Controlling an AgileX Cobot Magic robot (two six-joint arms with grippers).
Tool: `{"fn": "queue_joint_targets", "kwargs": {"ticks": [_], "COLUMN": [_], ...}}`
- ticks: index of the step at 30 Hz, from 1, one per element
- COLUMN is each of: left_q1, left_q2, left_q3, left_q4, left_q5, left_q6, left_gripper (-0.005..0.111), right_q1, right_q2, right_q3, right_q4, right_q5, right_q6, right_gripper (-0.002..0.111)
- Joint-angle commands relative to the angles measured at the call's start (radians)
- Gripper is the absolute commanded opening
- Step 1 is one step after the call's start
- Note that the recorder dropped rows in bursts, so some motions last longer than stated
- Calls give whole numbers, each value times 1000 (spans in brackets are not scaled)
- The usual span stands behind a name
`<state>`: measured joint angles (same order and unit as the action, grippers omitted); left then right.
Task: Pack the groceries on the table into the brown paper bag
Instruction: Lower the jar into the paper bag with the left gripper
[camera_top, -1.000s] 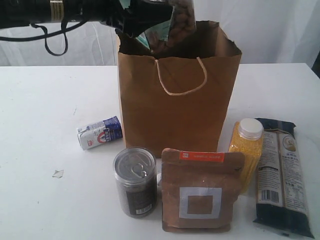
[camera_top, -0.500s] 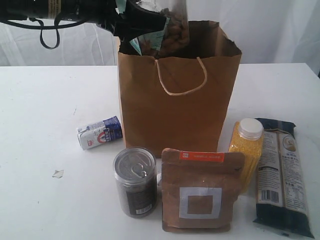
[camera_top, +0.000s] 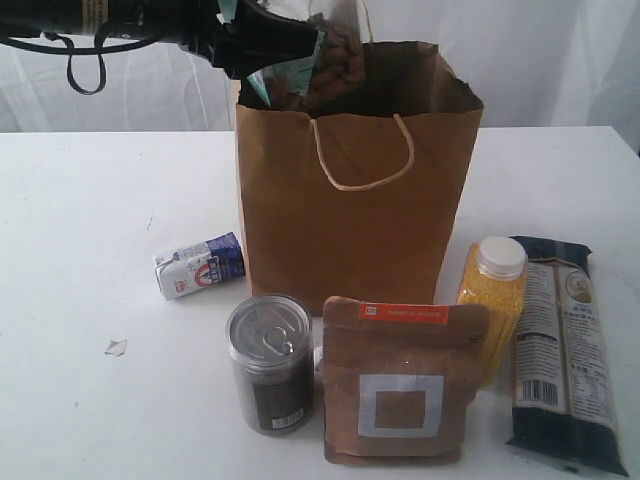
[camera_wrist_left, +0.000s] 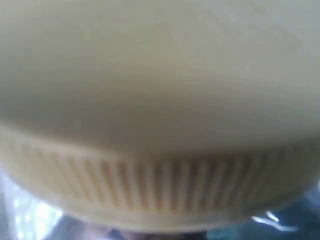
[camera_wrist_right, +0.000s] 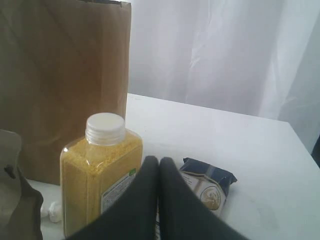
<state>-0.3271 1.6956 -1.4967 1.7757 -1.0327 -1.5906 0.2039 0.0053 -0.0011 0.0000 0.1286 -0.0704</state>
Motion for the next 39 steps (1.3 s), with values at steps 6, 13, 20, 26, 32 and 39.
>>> {"fn": "queue_joint_targets", "kwargs": {"ticks": [6, 13, 20, 26, 32, 39], "left_q1": [1, -4, -14, -14, -14, -18], "left_q2": [-10, -10, -10, -10, -10, -10], "left_q3": [-14, -14, -14, -14, -14, -14], "left_q4": [-31, -31, -31, -31, -31, -31], "left_q5": [-3, -3, 15, 13, 10, 5], "left_q6": [-5, -5, -7, -9, -14, -31], "left_gripper": [0, 7, 56, 68, 68, 67], "right_q1": [-6, -6, -6, -6, -6, -6], "right_q2": [-5, -5, -5, -5, -5, -5], "right_q3": [1, 1, 1, 1, 1, 1], "right_q4": [0, 0, 0, 0, 0, 0], "right_q5": [-10, -10, -10, -10, -10, -10], "right_q6": [-5, -5, -5, -5, -5, -5], "right_gripper": [0, 0, 0, 0, 0, 0]}}
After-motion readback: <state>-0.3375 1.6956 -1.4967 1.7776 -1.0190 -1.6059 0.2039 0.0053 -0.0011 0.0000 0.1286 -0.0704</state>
